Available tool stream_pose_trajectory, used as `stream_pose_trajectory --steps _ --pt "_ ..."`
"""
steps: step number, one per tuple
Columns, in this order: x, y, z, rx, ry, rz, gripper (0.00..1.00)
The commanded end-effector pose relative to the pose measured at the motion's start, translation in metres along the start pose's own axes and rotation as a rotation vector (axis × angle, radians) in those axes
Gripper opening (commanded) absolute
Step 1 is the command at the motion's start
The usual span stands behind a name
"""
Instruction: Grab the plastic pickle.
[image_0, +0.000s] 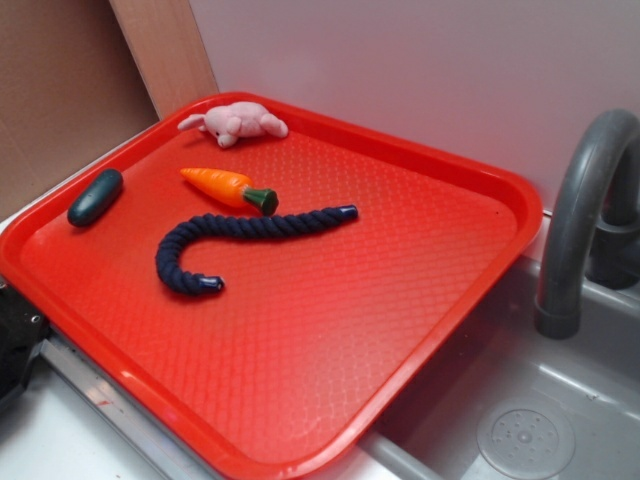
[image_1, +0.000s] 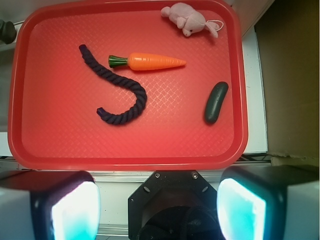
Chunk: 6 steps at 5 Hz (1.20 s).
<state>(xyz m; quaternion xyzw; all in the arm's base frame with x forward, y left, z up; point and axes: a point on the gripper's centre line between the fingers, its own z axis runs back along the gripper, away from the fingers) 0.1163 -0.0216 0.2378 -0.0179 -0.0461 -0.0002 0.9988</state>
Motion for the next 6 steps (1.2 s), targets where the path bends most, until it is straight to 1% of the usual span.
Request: stream_pose_trajectory --steps 1,2,3,4,5,6 --pt "0.000 0.000 0.000 0.000 0.000 0.000 1.00" --pt "0.006 -0.003 -0.008 -0.022 0.026 0.028 1.00" --pt "0.016 0.000 -0.016 -0.027 0.041 0.078 1.00" --pt "0.041 0.029 -0.039 -0.003 0.055 0.236 1.00" --pt "0.055 0.072 -0.081 -0.027 0.068 0.395 1.00" --pt "0.050 0.092 -0.126 0.074 0.060 0.488 1.00"
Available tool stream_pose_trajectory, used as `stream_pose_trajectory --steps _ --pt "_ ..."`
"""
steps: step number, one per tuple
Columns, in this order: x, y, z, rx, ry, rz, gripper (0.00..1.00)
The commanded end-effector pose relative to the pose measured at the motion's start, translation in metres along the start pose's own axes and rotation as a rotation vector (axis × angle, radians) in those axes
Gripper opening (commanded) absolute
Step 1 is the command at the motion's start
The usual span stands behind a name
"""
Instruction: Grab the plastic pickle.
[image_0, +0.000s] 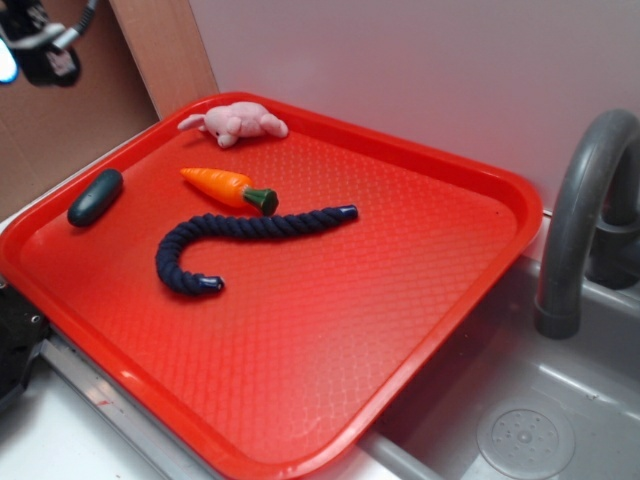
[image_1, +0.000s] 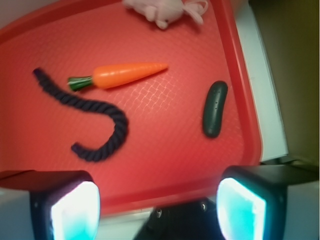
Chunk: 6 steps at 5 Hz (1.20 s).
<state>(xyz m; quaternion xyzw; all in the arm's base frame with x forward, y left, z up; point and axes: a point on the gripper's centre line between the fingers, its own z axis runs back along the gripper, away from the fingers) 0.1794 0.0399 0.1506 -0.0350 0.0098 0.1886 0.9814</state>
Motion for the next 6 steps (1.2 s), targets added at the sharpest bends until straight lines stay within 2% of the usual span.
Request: stream_pose_trajectory --steps 1,2,3,4,5,6 --pt "0.006 0.046 -0.085 0.063 -0.041 0.140 1.00" --pt "0.008 0.058 -0.118 0.091 -0.040 0.165 1.00" --pt "0.015 0.062 -0.141 0.059 -0.035 0.174 1.00" --pt "0.017 0.048 -0.151 0.022 -0.041 0.114 0.97" --pt "0.010 0.045 -0.155 0.064 -0.056 0.079 0.00" --pt "0.013 0.042 -0.154 0.081 -0.052 0.027 0.00"
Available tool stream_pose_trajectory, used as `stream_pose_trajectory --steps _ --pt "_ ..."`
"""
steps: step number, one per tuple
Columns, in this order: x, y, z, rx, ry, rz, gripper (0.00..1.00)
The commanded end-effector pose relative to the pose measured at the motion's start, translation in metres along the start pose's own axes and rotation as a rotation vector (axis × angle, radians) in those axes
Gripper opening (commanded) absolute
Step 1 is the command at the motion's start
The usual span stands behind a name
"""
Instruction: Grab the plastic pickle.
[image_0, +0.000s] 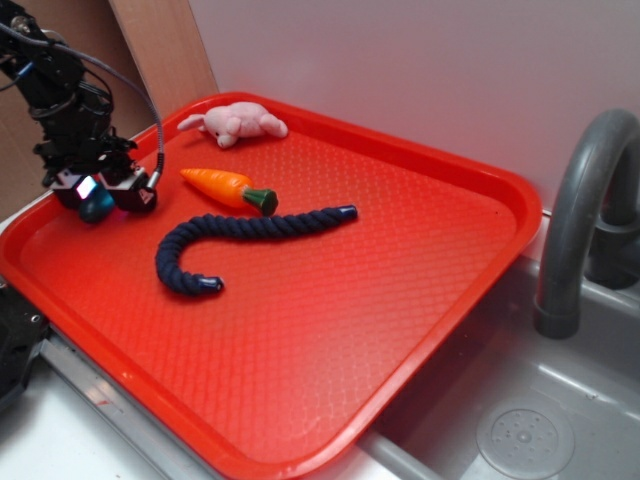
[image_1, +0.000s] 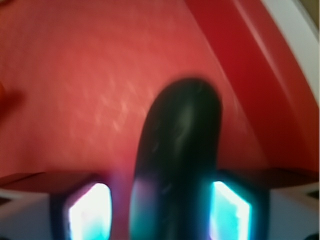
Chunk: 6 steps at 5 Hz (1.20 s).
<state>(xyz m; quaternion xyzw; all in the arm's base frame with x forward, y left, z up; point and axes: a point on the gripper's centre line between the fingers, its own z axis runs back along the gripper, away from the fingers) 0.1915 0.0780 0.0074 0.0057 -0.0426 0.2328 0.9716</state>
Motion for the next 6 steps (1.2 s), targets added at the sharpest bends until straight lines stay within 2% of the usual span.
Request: stream_pose_trajectory --steps 1,2,3,4,5,6 --pt "-0.008 -0.013 0.027 0.029 0.051 -0.074 0.00" --pt "-0.011 -0.052 0.078 0.006 0.068 -0.155 0.00" --pt "-0.029 -0.086 0.131 -0.058 0.030 -0.391 0.00" --pt "-0.043 -0.102 0.183 -0.093 0.017 -0.456 0.00" --pt "-0.044 -0.110 0.234 -0.166 0.036 -0.461 0.00" --pt "-0.041 -0.123 0.254 -0.198 0.048 -0.471 0.00"
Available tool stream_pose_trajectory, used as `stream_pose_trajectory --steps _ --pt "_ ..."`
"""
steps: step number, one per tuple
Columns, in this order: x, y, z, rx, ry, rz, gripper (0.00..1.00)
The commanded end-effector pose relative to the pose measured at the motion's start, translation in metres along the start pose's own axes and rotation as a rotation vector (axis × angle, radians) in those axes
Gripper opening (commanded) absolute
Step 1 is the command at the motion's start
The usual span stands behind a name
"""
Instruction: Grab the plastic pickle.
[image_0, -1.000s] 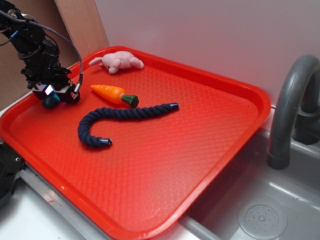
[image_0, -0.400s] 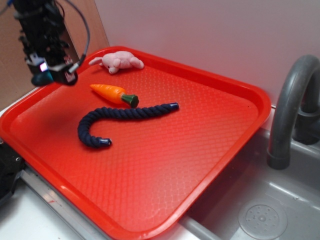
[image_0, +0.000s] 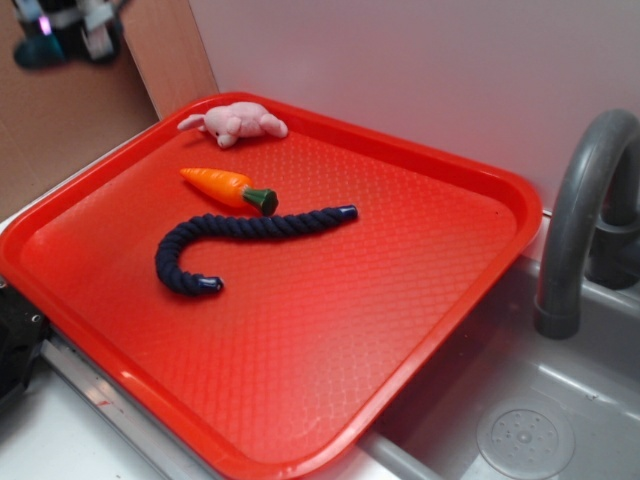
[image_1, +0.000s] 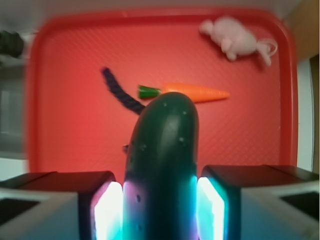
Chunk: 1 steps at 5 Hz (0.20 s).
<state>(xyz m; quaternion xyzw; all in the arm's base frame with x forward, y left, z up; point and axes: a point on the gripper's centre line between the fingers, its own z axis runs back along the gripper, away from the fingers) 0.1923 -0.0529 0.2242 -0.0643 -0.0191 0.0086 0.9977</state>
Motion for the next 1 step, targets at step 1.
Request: stream_pose_trajectory --steps 1 --pt "0.0003 -0.0021 0.0166 -0.034 0.018 -0.024 0.45"
